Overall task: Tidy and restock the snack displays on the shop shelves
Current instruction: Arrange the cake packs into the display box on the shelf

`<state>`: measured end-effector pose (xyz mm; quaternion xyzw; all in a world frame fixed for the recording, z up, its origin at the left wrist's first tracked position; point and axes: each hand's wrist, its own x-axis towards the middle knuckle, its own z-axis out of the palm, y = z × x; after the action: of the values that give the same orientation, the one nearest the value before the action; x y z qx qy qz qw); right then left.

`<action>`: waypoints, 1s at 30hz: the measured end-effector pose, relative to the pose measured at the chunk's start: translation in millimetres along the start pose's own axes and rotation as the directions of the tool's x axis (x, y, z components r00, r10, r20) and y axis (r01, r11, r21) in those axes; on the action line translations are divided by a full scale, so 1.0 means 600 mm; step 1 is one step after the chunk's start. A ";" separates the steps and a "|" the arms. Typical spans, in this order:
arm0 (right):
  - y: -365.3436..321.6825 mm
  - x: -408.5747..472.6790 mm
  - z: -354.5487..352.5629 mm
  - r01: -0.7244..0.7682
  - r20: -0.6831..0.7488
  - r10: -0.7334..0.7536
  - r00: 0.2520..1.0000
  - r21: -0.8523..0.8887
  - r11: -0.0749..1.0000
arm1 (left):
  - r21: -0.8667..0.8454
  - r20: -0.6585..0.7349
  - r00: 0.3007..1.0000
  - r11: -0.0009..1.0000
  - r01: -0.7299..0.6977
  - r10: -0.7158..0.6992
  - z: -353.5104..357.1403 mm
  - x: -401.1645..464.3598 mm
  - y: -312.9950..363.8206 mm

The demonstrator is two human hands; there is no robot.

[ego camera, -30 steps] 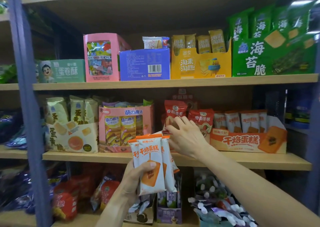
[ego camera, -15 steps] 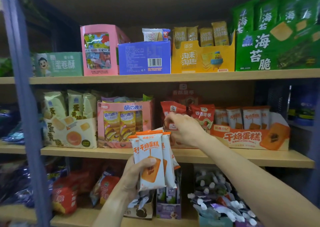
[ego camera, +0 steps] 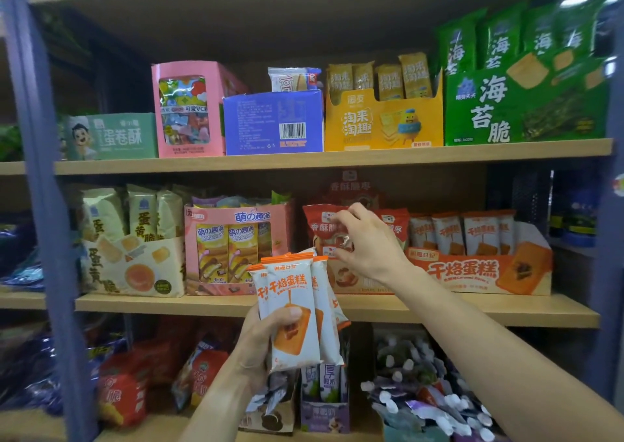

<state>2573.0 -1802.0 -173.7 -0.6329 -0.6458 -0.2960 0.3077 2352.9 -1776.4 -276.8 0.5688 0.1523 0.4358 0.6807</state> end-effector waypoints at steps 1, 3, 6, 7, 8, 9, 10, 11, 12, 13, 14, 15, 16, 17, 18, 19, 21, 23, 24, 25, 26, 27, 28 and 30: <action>0.002 -0.002 0.003 -0.004 0.026 0.005 1.000 -0.032 0.999 | 0.001 0.005 1.000 1.000 -0.002 0.002 0.002 0.001 0.001; 0.008 -0.003 0.012 -0.026 0.139 0.037 0.990 -0.079 0.997 | 0.006 0.013 1.000 1.000 -0.010 0.010 0.008 -0.001 0.002; 0.008 -0.018 0.006 -0.043 0.045 0.042 0.998 0.012 0.999 | 0.014 0.031 0.999 1.000 -0.013 0.012 0.015 -0.002 0.002; 0.004 -0.028 -0.001 -0.044 -0.053 0.048 0.997 0.064 0.997 | 0.012 0.036 0.999 1.000 -0.014 0.013 0.017 -0.003 0.001; -0.001 -0.041 -0.007 -0.070 -0.132 0.088 0.987 0.136 0.988 | 0.011 0.047 0.999 1.000 -0.014 0.013 0.017 -0.002 0.000; -0.006 -0.057 -0.013 -0.117 -0.155 0.158 0.975 0.244 0.963 | 0.008 0.060 0.998 1.000 -0.011 0.011 0.019 -0.002 -0.001; -0.009 -0.074 -0.019 -0.197 -0.096 0.248 0.964 0.372 0.907 | -0.002 0.075 0.997 1.000 -0.008 0.008 0.021 -0.002 -0.004; -0.013 -0.093 -0.026 -0.307 0.041 0.330 0.943 0.494 0.814 | -0.020 0.092 0.996 1.000 0.001 0.001 0.025 -0.002 -0.007; -0.016 -0.112 -0.032 -0.408 0.202 0.361 0.910 0.582 0.704 | -0.039 0.111 0.994 0.999 0.010 -0.005 0.030 -0.001 -0.012; -0.017 -0.132 -0.037 -0.466 0.314 0.345 0.885 0.637 0.615 | -0.051 0.133 0.991 0.998 0.022 -0.015 0.038 0.000 -0.017; -0.014 -0.153 -0.042 -0.479 0.362 0.315 0.878 0.679 0.556 | -0.050 0.158 0.987 0.998 0.036 -0.028 0.049 0.002 -0.023; -0.009 -0.172 -0.049 -0.474 0.371 0.295 0.881 0.710 0.522 | -0.034 0.186 0.982 0.998 0.050 -0.042 0.063 0.004 -0.028; -0.001 -0.188 -0.059 -0.470 0.366 0.297 0.882 0.728 0.498 | -0.014 0.211 0.976 0.998 0.059 -0.055 0.079 0.008 -0.034; 0.009 -0.200 -0.070 -0.475 0.354 0.324 0.877 0.738 0.479 | 0.005 0.229 0.971 0.998 0.064 -0.063 0.098 0.012 -0.039; 0.022 -0.206 -0.082 -0.487 0.336 0.372 0.865 0.741 0.462 | 0.023 0.242 0.968 0.998 0.064 -0.067 0.118 0.016 -0.043; 0.038 -0.207 -0.097 -0.499 0.307 0.431 0.848 0.738 0.455 | 0.041 0.245 0.967 0.997 0.060 -0.069 0.138 0.020 -0.046; 0.083 -0.197 -0.126 -0.508 0.207 0.565 0.799 0.734 0.450 | 0.066 0.216 0.974 0.996 0.051 -0.064 0.177 0.029 -0.048; 0.134 -0.172 -0.155 -0.490 0.094 0.658 0.747 0.748 0.448 | 0.073 0.137 0.989 0.996 0.050 -0.059 0.206 0.041 -0.051; 0.161 -0.155 -0.164 -0.482 0.062 0.681 0.730 0.753 0.448 | 0.068 0.099 0.993 0.996 0.053 -0.059 0.217 0.048 -0.053; 0.183 -0.136 -0.169 -0.489 0.049 0.694 0.718 0.746 0.453 | 0.062 0.072 0.996 0.996 0.056 -0.060 0.226 0.054 -0.053; 0.204 -0.116 -0.170 -0.513 0.053 0.707 0.705 0.726 0.457 | 0.058 0.051 0.997 0.997 0.058 -0.061 0.234 0.060 -0.053; 0.223 -0.095 -0.164 -0.548 0.066 0.723 0.688 0.700 0.458 | 0.060 0.034 0.998 0.996 0.059 -0.061 0.240 0.065 -0.052; 0.237 -0.075 -0.158 -0.587 0.081 0.742 0.666 0.669 0.455 | 0.067 0.018 0.998 0.996 0.060 -0.062 0.246 0.070 -0.050; 0.255 -0.047 -0.135 -0.674 0.140 0.767 0.626 0.592 0.442 | 0.079 -0.012 0.998 0.995 0.062 -0.062 0.253 0.079 -0.048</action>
<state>2728.3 -1878.9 -144.7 -0.6922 -0.3462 0.0355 0.6323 2498.8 -1836.9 -242.8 0.5882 0.1904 0.4108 0.6701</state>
